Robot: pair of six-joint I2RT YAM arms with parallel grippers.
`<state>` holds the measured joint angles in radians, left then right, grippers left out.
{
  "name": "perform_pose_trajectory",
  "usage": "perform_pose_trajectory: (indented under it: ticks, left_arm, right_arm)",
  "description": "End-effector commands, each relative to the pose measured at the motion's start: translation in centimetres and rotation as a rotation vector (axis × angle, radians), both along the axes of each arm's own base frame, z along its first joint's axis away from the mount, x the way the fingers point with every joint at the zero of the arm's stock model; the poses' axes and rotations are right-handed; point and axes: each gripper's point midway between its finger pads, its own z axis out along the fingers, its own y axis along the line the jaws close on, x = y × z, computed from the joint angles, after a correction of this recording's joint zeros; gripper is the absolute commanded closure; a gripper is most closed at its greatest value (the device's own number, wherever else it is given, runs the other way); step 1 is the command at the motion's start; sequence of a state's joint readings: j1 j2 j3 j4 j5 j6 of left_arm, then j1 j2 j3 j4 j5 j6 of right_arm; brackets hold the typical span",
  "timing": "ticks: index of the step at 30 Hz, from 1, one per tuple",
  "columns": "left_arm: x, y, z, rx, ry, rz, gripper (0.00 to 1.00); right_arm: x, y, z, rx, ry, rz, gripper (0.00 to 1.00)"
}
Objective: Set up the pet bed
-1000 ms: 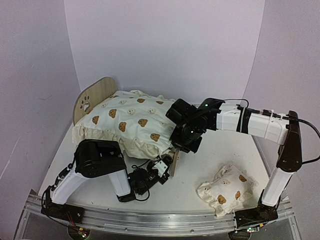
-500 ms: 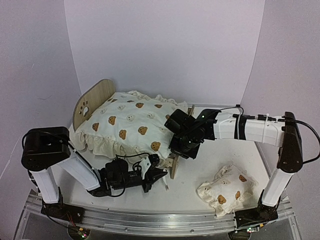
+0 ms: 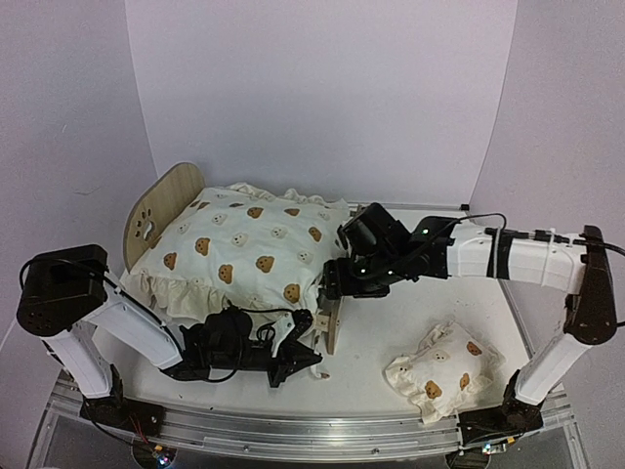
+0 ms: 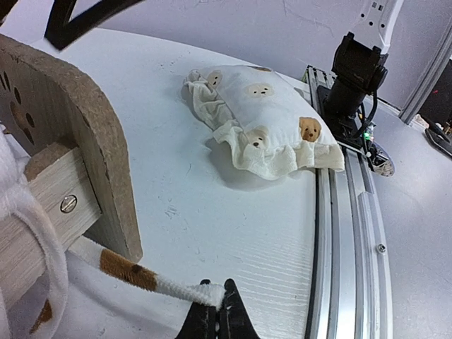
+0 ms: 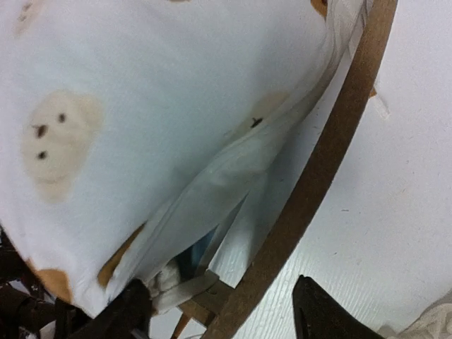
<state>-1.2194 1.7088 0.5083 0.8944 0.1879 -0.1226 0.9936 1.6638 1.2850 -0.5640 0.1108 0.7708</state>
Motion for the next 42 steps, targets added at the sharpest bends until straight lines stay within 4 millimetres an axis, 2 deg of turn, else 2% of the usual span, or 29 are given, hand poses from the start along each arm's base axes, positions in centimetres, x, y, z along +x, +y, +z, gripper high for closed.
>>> perform_pose_trajectory:
  ticks: [1, 4, 6, 7, 9, 11, 15, 17, 20, 23, 26, 28, 32, 33, 37, 39, 42]
  left_arm:
    - [-0.7, -0.8, 2.2, -0.027, 0.057, -0.026, 0.99]
    - [0.0, -0.9, 1.5, 0.037, 0.089, 0.011, 0.99]
    - [0.2, -0.6, 1.5, 0.051, 0.099, 0.040, 0.99]
    - [0.3, -0.3, 1.5, 0.051, 0.102, 0.048, 0.99]
    - [0.3, -0.3, 1.4, 0.067, 0.109, 0.052, 0.99]
    - [0.5, -0.4, 1.0, 0.096, 0.127, 0.068, 0.98]
    - [1.0, -0.8, 0.6, 0.124, 0.177, 0.106, 0.99]
    - [1.0, -0.9, 0.7, 0.121, 0.191, 0.111, 0.98]
    - [1.3, -1.1, 0.8, 0.121, 0.184, 0.119, 0.99]
    - [1.3, -1.0, 0.8, 0.132, 0.176, 0.116, 0.98]
    - [1.6, -0.8, 0.6, 0.158, 0.170, 0.126, 0.98]
    - [1.7, -0.6, 0.2, 0.176, 0.163, 0.132, 0.99]
    - [2.1, -0.7, -0.5, 0.220, 0.164, 0.134, 0.98]
    - [2.3, -0.7, -0.7, 0.232, 0.166, 0.136, 0.99]
    - [3.0, -0.7, -0.7, 0.252, 0.206, 0.149, 0.99]
    - [3.0, -1.3, -0.2, 0.270, 0.260, 0.144, 0.98]
    - [2.6, -2.4, -0.3, 0.310, 0.330, 0.115, 0.99]
  right_arm:
    - [-1.9, -1.7, 4.9, -0.021, -0.160, 0.226, 0.20]
    - [-3.1, -2.2, 4.5, -0.041, -0.145, 0.293, 0.09]
    - [-2.5, -2.1, 4.6, -0.067, -0.152, 0.286, 0.05]
    - [-1.8, -2.0, 4.9, -0.082, -0.163, 0.263, 0.04]
    - [1.1, -3.5, 5.9, -0.172, -0.199, 0.087, 0.02]
    - [3.7, -5.0, 7.1, -0.190, -0.218, -0.056, 0.02]
    - [8.8, -6.5, 7.2, -0.155, -0.224, -0.256, 0.08]
    - [10.7, -6.5, 7.0, -0.181, -0.251, -0.317, 0.12]
    - [13.6, -5.8, 5.8, -0.200, -0.271, -0.371, 0.23]
    - [16.9, -5.0, 4.7, -0.228, -0.297, -0.386, 0.25]
    - [19.3, -5.8, 1.9, -0.269, -0.269, -0.418, 0.32]
    - [20.6, -6.7, 0.8, -0.291, -0.267, -0.461, 0.38]
    - [22.2, -9.2, -0.1, -0.332, -0.295, -0.578, 0.48]
    - [22.6, -9.8, -0.2, -0.331, -0.296, -0.608, 0.56]
    - [22.8, -12.5, -1.0, -0.290, -0.276, -0.769, 0.74]
    - [22.9, -13.2, -1.5, -0.257, -0.257, -0.826, 0.77]
    - [24.0, -11.9, -0.3, -0.200, -0.251, -0.802, 0.73]
